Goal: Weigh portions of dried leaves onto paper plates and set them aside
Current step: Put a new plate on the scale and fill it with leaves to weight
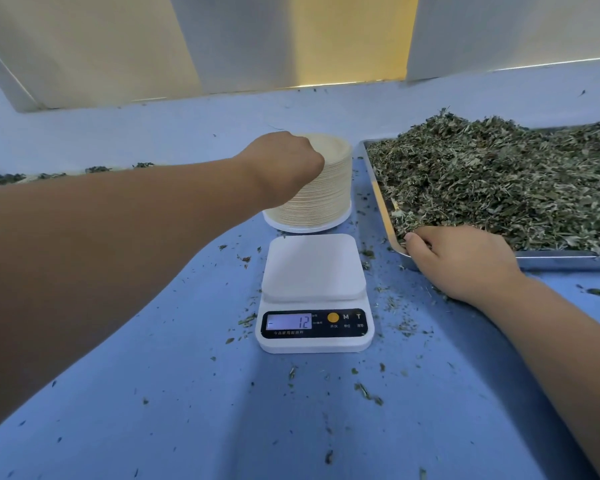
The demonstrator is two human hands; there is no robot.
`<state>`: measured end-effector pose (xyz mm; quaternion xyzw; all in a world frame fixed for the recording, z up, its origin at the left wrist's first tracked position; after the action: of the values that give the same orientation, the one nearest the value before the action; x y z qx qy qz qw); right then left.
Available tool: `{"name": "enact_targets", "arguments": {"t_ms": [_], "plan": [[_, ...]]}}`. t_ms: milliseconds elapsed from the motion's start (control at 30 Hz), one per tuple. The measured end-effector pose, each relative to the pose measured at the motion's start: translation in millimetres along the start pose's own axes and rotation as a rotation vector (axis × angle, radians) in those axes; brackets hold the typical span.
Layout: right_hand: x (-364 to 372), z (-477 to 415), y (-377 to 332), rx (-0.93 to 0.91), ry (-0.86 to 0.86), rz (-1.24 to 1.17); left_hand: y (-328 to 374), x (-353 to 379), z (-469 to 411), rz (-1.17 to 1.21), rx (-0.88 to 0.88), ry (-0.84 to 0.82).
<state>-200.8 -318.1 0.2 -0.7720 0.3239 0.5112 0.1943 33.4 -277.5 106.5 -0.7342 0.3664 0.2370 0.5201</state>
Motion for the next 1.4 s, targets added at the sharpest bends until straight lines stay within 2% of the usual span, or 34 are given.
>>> {"name": "enact_targets", "arguments": {"t_ms": [400,733,867,1400], "plan": [[0,-1,-1,-0.019,0.034,0.027,10,-5,-7,-0.002,0.019,0.108],[-1,-1,-2,-0.014,0.051,0.028,-10,-4,-2,0.075,-0.135,0.188],[-1,-1,-3,-0.013,0.053,0.027,-18,-4,1,0.096,-0.127,0.203],[-1,-1,-3,-0.013,0.040,0.022,-60,-16,11,0.159,-0.293,0.351]]}}
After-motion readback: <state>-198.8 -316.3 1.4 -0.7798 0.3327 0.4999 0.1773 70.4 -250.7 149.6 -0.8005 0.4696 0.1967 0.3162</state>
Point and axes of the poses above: each hand's wrist, its own z-axis away from the middle knuckle, its own x-axis out of the palm, y = z × x, the point moved 6 cm from there along -z, towards the middle knuckle, and after that the axes turned 13 degrees about -x, right-handed, at the moved point
